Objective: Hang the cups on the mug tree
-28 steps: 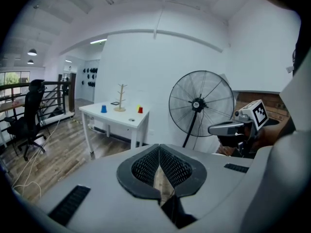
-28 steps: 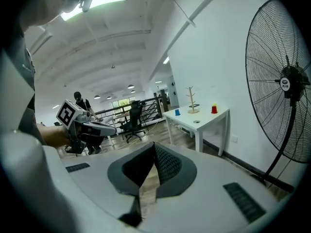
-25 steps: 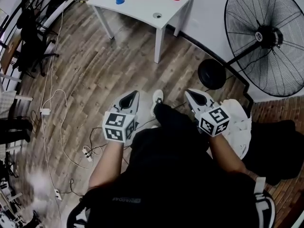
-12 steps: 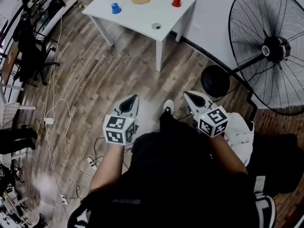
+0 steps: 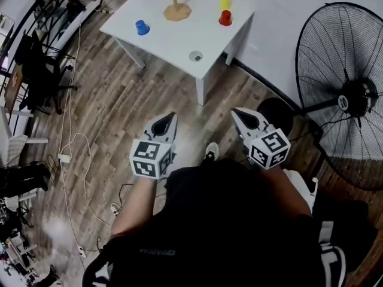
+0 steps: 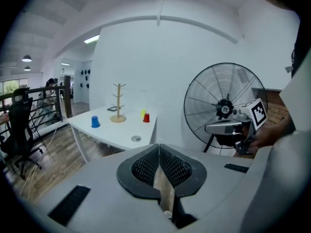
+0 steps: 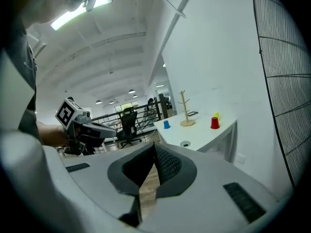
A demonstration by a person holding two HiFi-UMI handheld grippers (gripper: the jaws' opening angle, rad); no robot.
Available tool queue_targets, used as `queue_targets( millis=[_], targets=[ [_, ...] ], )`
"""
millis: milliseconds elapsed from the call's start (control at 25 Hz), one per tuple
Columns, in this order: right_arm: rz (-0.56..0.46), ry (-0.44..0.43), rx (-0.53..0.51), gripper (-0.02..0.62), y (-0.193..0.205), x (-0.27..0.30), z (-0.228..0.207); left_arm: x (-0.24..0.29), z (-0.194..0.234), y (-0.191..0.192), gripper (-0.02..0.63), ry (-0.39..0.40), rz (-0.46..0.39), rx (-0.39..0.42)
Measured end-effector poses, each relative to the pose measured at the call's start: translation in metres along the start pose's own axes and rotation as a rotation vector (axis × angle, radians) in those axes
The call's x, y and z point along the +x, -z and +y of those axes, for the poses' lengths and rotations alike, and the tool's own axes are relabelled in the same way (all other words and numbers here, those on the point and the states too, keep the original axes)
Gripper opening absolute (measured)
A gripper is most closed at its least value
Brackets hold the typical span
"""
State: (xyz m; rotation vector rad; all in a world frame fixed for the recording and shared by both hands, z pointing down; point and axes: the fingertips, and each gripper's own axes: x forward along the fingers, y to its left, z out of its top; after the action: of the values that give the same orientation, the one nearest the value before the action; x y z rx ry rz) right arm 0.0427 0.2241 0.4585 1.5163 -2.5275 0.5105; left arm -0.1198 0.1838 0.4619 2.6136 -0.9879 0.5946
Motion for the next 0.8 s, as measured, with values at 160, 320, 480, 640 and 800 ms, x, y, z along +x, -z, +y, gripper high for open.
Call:
queue_targets(
  millis=[160,320,480,640,800],
  targets=[
    [0.0,-0.004,-0.007,0.007,-0.008,0.009,-0.033,0.035,0.003,-0.025,0.017,-0.01,-0.009,0.011],
    [-0.008,0.002,0.002,0.008,-0.013,0.017,-0.056,0.055,0.004,-0.042,0.017,-0.01,-0.015,0.021],
    [-0.005,-0.002,0.012,0.007,-0.013,0.022,-0.064,0.063,0.01,-0.042,0.017,-0.014,0.001,0.022],
    [-0.007,0.006,0.015,0.008,-0.014,0.028,-0.071,0.072,0.019,-0.041,0.017,-0.016,0.013,0.026],
    [0.009,0.005,0.024,0.008,-0.011,0.032,-0.077,0.085,0.021,-0.049,0.017,-0.008,0.009,0.017]
  ],
)
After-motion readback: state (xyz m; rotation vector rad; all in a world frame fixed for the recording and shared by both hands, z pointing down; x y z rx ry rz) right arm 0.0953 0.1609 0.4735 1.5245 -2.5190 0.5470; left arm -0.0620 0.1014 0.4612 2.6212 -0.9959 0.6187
